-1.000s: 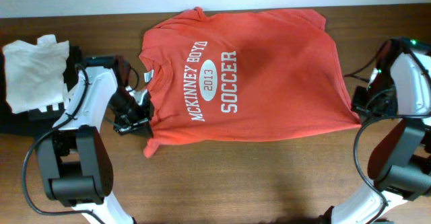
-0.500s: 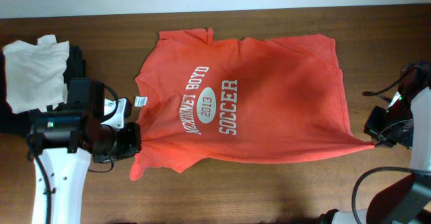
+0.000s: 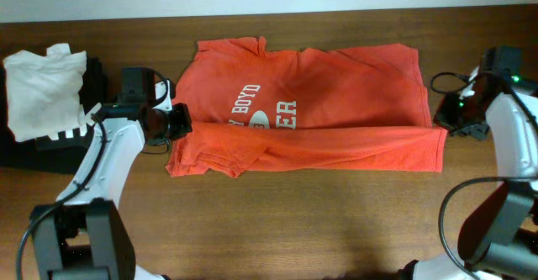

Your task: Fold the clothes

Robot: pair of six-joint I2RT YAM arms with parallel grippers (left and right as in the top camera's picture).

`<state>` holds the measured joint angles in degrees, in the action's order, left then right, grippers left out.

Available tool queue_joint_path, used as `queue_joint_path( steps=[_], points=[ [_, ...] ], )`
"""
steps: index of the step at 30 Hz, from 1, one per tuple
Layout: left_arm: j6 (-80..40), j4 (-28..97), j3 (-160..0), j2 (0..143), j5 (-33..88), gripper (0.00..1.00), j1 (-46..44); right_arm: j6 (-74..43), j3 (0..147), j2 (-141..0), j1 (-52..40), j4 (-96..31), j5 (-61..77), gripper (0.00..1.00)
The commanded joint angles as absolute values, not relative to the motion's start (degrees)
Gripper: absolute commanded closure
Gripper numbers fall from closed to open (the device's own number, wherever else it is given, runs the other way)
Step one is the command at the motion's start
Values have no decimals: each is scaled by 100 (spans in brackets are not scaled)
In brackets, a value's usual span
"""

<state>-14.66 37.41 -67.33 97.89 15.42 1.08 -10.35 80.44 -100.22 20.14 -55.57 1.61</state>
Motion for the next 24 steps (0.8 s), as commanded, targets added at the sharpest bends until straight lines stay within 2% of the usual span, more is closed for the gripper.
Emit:
queue_joint_path(
  steps=[1, 5, 7, 12, 13, 14, 15, 16, 17, 21, 24],
  points=[
    [-1584, 3299, -6720, 9998, 1525, 100, 128, -1037, 8023, -10304, 1977, -5199, 152, 96],
    [-1638, 3164, -6718, 10062, 1317, 100, 128, -1033, 8023, -10648, 1977, -4670, 176, 96],
    [-2137, 3192, -6709, 10062, 910, 100, 128, -1033, 8023, -10726, 1977, -4532, 176, 96],
    [-2272, 2899, -6698, 10062, 871, 100, 126, -1033, 8023, -11002, 1977, -4257, 191, 96],
    [-2272, 2860, -6698, 10062, 871, 100, 126, -1033, 8023, -11030, 1977, -4222, 193, 89],
    [-2274, 2847, -6698, 10062, 871, 95, 126, -1033, 8023, -11037, 1977, -4160, 193, 60],
    [-2272, 2856, -6698, 10062, 873, 64, 126, -1035, 8025, -11037, 1977, -4110, 196, 42],
    [-2270, 2897, -6698, 10062, 873, 42, 126, -1035, 8025, -11037, 1977, -4123, 196, 37],
    [-2270, 2932, -6698, 10062, 873, 36, 126, -1035, 8025, -11037, 1979, -4156, 193, 37],
    [-2265, 3404, -6698, 10062, 1024, 36, 126, -1035, 8025, -11037, 1977, -4628, 193, 37],
    [-1970, 3653, -6698, 10062, 1546, 38, 56, -1037, 7924, -11037, 1977, -5061, 196, 50]
  ],
)
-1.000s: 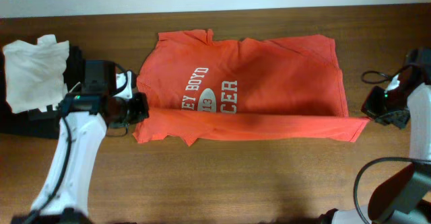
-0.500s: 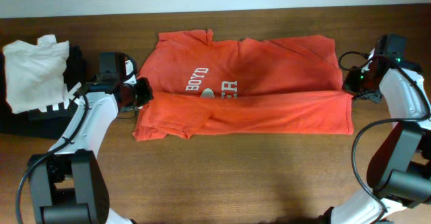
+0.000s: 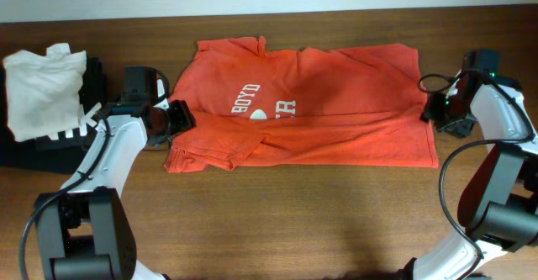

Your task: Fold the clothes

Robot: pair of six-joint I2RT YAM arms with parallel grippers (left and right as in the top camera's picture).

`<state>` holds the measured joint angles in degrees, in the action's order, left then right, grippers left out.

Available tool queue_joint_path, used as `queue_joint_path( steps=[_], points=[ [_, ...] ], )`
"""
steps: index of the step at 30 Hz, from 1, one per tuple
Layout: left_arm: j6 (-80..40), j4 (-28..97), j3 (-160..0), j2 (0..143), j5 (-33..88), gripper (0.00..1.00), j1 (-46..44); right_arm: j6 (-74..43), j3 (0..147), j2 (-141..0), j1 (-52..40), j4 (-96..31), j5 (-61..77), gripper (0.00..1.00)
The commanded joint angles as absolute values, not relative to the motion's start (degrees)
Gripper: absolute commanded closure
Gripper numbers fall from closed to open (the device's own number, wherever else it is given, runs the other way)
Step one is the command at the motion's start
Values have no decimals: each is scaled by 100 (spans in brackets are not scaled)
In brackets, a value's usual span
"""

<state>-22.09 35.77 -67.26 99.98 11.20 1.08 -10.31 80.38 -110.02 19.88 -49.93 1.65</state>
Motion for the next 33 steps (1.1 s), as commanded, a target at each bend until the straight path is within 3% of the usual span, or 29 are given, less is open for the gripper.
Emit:
queue_joint_path(
  steps=[1, 4, 15, 17, 18, 19, 26, 27, 28, 29, 30, 33],
  points=[
    [-1951, 3712, -6698, 10062, 1549, 38, -38, -1035, 7808, -11037, 1977, -5065, 193, 55],
    [-1629, 3822, -6698, 10062, 1544, 41, -423, -1035, 7301, -11037, 1977, -4910, 196, 67],
    [-1356, 3933, -6184, 10226, 434, 43, -2112, -1100, 6700, -11037, 1977, -4539, 196, 67],
    [-1358, 3920, -6178, 10355, 161, 61, -2215, -1100, 6700, -11037, 1977, -4536, 196, 67],
    [-1361, 3900, -6178, 10361, 49, 85, -2213, -1103, 6700, -11037, 1977, -4539, 196, 67],
    [-1358, 3835, -6189, 10359, -69, 100, -2213, -1103, 6700, -11037, 1977, -4536, 196, 67],
    [-1339, 3426, -7791, 10219, -132, 99, -2010, -1100, 6702, -11037, 1979, -4515, 193, 67],
    [-1339, 3249, -7846, 10219, -132, 74, -1977, -1100, 6700, -11037, 1979, -4517, 196, 67],
    [-1365, 3151, -7854, 10219, -132, 37, -1931, -1100, 6702, -11037, 1979, -4517, 196, 67],
    [-1363, 3306, -7852, 10219, -130, 15, -1907, -1100, 6700, -11037, 1979, -4517, 196, 67],
    [-1358, 3667, -7852, 10219, -137, 8, -1892, -1100, 6700, -11037, 1979, -4512, 196, 67],
    [-1365, 4904, -7852, 10219, -252, 5, -1789, -1103, 6700, -11037, 1979, -4501, 196, 67]
  ],
)
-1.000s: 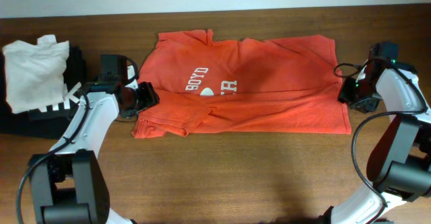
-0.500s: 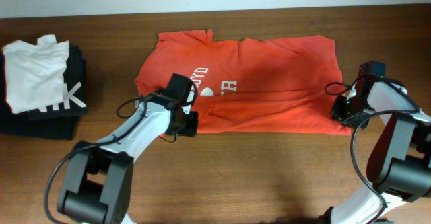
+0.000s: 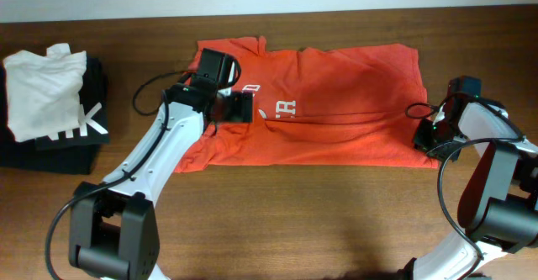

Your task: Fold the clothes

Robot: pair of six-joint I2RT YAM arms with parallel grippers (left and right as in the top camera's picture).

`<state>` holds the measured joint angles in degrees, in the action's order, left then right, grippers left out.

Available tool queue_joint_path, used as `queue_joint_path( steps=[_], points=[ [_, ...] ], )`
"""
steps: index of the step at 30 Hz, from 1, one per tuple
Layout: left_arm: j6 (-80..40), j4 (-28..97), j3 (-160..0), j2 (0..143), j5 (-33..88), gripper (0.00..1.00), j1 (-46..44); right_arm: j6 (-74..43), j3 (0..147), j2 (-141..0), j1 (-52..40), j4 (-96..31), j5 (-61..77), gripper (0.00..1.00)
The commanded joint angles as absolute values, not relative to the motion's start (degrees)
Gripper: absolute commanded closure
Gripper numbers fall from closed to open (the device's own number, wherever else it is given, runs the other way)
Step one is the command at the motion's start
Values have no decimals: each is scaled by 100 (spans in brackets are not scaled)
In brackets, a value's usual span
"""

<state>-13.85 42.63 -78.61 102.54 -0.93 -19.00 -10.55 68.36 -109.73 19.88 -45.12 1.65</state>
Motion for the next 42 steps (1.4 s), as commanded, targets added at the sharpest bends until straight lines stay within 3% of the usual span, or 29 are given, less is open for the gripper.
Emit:
queue_joint_path(
  steps=[1, 3, 4, 8, 12, 16, 18, 20, 21, 24, 27, 32, 36, 38, 39, 40, 42],
  points=[
    [-1385, 5271, -7852, 10219, -364, 5, -1717, -1100, 6700, -11037, 1979, -4501, 196, 67],
    [-1715, 5817, -7850, 10219, -742, 5, -1439, -1100, 6700, -11037, 1977, -4501, 196, 67],
    [-1730, 5883, -7835, 10219, -751, 11, -1299, -1103, 6700, -11037, 1977, -4501, 196, 67],
    [-1887, 5749, -7419, 10221, -622, 52, -635, -1100, 6700, -11037, 1977, -4506, 196, 67],
    [-1885, 5111, -6490, 10226, -233, 53, -447, -1100, 6702, -11037, 1979, -4528, 193, 67],
    [-1885, 4359, -5739, 10226, -617, 54, -443, -1100, 6700, -11037, 1979, -4582, 193, 67],
    [-1887, 4241, -5614, 10226, -910, 72, -410, -1100, 6700, -11037, 1979, -4659, 141, 68],
    [-1887, 4283, -5607, 10226, -926, 97, -353, -1098, 6700, -11037, 1994, -4821, -56, 73],
    [-1887, 4366, -5607, 10226, -928, 100, -351, -1098, 6700, -11037, 1994, -4934, -145, 79],
    [-1885, 4829, -5607, 10226, -952, 100, -331, -1236, 6700, -11037, 2001, -5369, -655, 91],
    [-2036, 5601, -5607, 10226, -921, 100, -58, -1706, 6700, -11037, 2005, -5841, -1273, 96],
    [-2034, 6455, -5607, 10224, -862, 100, 222, -2003, 6700, -11037, 2082, -6573, -1247, 96],
    [-2034, 6381, -5607, 10219, -862, 100, 220, -1651, 6713, -10890, 2080, -6646, -574, 96],
    [-2034, 6239, -5607, 10219, -862, 100, 220, -1636, 6720, -10538, 2082, -6556, -486, 87],
    [-2034, 6206, -5607, 10219, -862, 100, 220, -1636, 6720, -10379, 2080, -6488, -478, 52],
    [-2034, 6163, -5607, 10219, -862, 100, 220, -1636, 6720, -10243, 2080, -6416, -469, 26],
    [-2034, 6086, -5607, 10219, -860, 100, 220, -1636, 6718, -10193, 2067, -6313, -423, 27]
  ],
)
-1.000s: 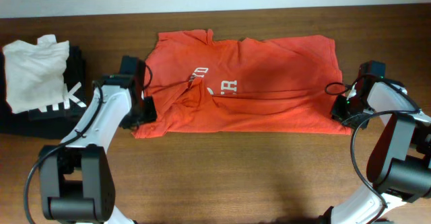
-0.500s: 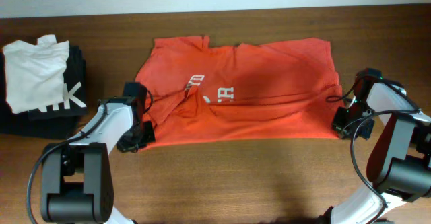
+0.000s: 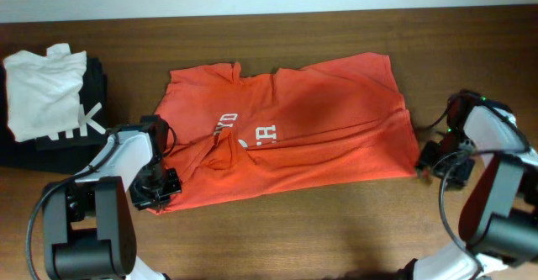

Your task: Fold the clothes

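Observation:
An orange T-shirt (image 3: 311,120) with white lettering lies spread across the table, slanted, with its collar at the far left and wrinkles around the print. My left gripper (image 3: 158,192) sits at the shirt's near left corner and appears shut on the bunched cloth there. At the shirt's near right corner my right gripper (image 3: 425,164) rests against the hem and appears shut on it. The fingers of both are mostly hidden under the wrists.
A white garment (image 3: 42,91) lies on a folded black garment (image 3: 80,137) at the table's far left. The wooden table (image 3: 294,229) shows bare wood along the front. Cables loop beside both arms.
My left gripper was on the shirt's chest by the lettering and is now at the near left corner. The whole shirt lies further left and slanted. My right gripper is slightly nearer the front edge.
First both grippers were at the shirt's side edges, with the lower part folded up as a band. Then both were closer in, then the left was on the chest print. Now each is at a near corner, and the shirt has shifted left and wrinkled.

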Robot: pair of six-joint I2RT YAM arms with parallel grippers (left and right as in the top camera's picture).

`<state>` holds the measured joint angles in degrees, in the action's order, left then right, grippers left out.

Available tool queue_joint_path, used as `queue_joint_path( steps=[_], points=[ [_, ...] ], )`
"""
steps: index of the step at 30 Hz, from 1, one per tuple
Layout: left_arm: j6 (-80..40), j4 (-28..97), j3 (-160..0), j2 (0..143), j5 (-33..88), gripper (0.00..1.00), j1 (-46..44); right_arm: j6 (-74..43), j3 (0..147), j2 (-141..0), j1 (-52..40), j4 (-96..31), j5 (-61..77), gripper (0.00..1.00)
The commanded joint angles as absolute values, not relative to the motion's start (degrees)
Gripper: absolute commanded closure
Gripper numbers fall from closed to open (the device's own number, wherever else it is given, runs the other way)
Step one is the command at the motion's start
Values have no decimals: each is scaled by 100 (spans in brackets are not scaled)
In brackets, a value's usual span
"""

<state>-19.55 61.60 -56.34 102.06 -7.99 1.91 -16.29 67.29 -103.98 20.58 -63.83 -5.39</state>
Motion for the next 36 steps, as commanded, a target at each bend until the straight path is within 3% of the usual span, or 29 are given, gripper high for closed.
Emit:
queue_joint_path(
  steps=[1, 13, 14, 17, 18, 21, 26, 33, 35, 36],
  points=[
    [-2034, 6084, -5607, 10219, -862, 100, 220, -1636, 6711, -10210, 2064, -6237, -344, 28],
    [-2034, 6064, -5607, 10219, -819, 100, 220, -1634, 5730, -10269, 2064, -4580, 311, 47],
    [-2034, 6055, -5607, 10219, -816, 100, 220, -1636, 5651, -10269, 2064, -4440, 405, 51],
    [-2034, 6049, -5607, 10219, -819, 100, 220, -1634, 5592, -10269, 2064, -4366, 401, 94],
    [-2034, 6053, -5607, 10219, -819, 100, 220, -1634, 5592, -10269, 2067, -4375, 386, 96],
    [-2008, 6073, -5607, 10219, -834, 100, 220, -1785, 5594, -10256, 2071, -4683, 139, 96],
    [-2010, 6202, -5607, 10219, -843, 100, 220, -3317, 5592, -10219, 2071, -5883, -1734, 96],
    [-2008, 6410, -5618, 10195, -845, 100, 220, -3476, 5594, -10127, 2071, -6187, -1850, 96],
    [-2008, 6414, -5725, 10040, -845, 98, 220, -3476, 5596, -9909, 2071, -6246, -1848, 88],
    [-2005, 6418, -5791, 9939, -843, 72, 220, -3437, 5629, -9710, 2071, -6281, -1820, 69]
  ],
)
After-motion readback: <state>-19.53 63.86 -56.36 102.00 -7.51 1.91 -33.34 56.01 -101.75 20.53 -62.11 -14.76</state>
